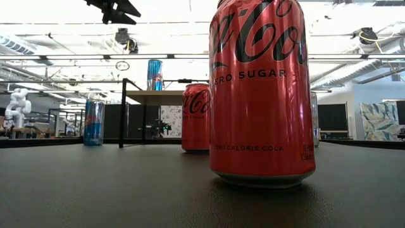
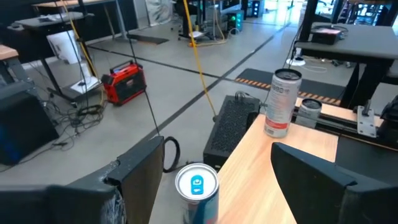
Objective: Place canned beverage on shelf
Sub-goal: Put the top red black soda can on the shelf
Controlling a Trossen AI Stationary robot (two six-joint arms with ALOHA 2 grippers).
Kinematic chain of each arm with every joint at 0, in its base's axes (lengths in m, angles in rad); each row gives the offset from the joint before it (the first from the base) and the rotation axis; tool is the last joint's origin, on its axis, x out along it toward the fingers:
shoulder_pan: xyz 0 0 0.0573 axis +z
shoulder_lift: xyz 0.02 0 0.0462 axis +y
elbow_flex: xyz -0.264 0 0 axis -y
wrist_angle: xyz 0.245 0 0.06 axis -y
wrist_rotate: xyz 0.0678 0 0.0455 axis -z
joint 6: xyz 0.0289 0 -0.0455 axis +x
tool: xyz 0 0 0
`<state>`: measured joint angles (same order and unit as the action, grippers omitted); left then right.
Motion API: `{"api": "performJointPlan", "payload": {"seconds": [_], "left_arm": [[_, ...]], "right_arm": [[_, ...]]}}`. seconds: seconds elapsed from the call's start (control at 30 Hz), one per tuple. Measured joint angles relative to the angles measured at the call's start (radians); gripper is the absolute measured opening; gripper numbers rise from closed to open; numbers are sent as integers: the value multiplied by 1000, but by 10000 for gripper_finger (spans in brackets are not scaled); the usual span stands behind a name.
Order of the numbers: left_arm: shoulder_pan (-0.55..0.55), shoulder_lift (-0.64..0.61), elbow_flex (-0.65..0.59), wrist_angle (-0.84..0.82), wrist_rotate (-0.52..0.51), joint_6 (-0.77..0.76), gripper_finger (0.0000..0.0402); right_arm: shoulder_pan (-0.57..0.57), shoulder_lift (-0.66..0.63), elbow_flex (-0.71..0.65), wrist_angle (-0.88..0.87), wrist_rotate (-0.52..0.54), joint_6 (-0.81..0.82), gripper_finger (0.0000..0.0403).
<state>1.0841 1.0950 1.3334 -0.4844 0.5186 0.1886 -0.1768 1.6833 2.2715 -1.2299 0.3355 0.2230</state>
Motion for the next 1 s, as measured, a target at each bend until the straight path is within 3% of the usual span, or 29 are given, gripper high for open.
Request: {"api": "performJointPlan", "payload": {"seconds": [1.0], "left_arm": [[-14, 3, -1, 4, -9, -20, 299]], "right_arm": [[0, 0, 0, -2, -1, 0, 107]]}}
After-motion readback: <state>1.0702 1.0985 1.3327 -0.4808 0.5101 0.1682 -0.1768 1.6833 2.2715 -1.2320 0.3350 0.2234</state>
